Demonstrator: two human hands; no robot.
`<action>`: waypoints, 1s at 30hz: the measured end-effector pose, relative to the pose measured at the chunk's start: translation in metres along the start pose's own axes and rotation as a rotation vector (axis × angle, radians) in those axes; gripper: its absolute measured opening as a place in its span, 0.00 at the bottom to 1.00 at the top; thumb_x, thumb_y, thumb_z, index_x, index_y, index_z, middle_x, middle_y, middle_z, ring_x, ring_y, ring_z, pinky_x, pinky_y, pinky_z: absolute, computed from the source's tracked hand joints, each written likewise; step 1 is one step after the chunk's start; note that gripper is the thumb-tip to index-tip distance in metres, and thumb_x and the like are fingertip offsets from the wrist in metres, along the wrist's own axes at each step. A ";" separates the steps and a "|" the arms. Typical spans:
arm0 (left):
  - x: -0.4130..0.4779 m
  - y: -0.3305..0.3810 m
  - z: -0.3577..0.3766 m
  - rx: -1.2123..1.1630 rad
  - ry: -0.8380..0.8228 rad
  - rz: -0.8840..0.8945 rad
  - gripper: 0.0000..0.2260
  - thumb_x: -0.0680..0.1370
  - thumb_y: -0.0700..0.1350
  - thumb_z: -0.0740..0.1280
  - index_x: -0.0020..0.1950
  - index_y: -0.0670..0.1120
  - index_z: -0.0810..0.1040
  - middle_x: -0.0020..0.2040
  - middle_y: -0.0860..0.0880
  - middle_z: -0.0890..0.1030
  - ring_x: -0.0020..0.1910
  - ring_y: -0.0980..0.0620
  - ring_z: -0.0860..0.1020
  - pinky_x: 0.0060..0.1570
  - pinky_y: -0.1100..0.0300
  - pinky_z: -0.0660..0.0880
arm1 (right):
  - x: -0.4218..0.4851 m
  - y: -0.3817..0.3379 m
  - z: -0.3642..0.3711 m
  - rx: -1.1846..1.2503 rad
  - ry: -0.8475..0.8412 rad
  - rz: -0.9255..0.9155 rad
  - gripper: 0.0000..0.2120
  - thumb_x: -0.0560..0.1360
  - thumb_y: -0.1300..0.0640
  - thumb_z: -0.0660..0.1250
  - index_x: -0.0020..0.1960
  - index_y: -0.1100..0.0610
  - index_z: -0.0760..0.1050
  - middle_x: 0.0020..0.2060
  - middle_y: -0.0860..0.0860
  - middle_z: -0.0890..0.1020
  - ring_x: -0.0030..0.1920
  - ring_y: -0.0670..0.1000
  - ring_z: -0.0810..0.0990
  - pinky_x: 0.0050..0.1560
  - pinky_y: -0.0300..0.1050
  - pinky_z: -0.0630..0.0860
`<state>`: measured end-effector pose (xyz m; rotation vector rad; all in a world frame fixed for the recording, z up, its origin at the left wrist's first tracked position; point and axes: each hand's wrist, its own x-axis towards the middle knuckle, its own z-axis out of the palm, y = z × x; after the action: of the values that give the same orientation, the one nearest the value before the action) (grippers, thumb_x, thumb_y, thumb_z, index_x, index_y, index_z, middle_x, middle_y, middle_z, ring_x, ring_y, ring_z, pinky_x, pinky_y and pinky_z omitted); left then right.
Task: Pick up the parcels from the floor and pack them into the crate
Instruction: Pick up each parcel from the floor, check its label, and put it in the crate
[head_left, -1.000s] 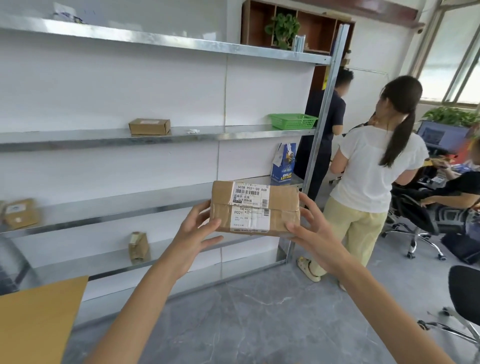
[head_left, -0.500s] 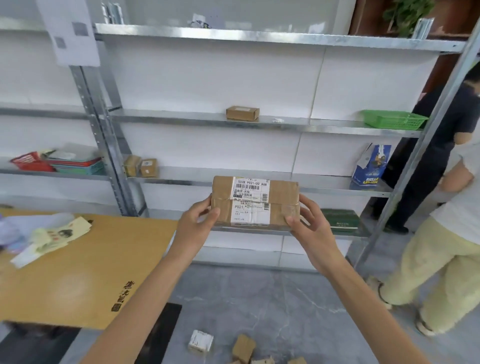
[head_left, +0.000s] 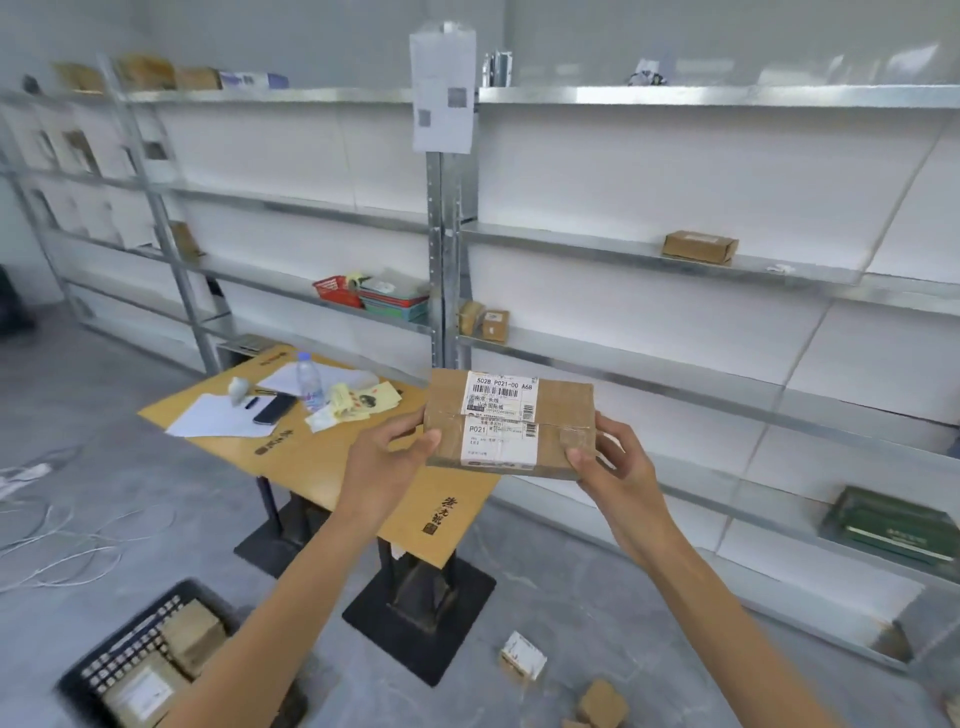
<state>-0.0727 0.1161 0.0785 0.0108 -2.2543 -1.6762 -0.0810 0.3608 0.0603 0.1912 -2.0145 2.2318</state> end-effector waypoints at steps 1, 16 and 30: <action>-0.002 -0.003 -0.017 0.005 0.018 -0.002 0.13 0.76 0.43 0.69 0.60 0.48 0.80 0.57 0.54 0.81 0.58 0.57 0.77 0.57 0.66 0.69 | -0.004 0.001 0.017 -0.002 -0.016 0.002 0.24 0.67 0.53 0.73 0.61 0.52 0.72 0.59 0.49 0.80 0.60 0.52 0.78 0.60 0.53 0.76; -0.040 -0.101 -0.286 0.162 0.080 -0.046 0.12 0.77 0.44 0.67 0.60 0.49 0.80 0.55 0.53 0.82 0.51 0.53 0.80 0.48 0.67 0.73 | -0.064 0.049 0.276 -0.048 -0.161 0.190 0.12 0.77 0.55 0.66 0.60 0.52 0.73 0.51 0.48 0.83 0.51 0.47 0.82 0.49 0.41 0.80; -0.029 -0.162 -0.409 0.176 0.154 -0.127 0.10 0.75 0.41 0.70 0.52 0.55 0.81 0.47 0.59 0.82 0.46 0.61 0.81 0.45 0.70 0.74 | -0.064 0.108 0.409 0.024 -0.240 0.371 0.15 0.76 0.57 0.66 0.62 0.58 0.71 0.55 0.54 0.81 0.54 0.52 0.81 0.53 0.49 0.80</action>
<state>0.0331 -0.3084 0.0231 0.3200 -2.3165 -1.4756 -0.0340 -0.0582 -0.0155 0.0967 -2.3091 2.5614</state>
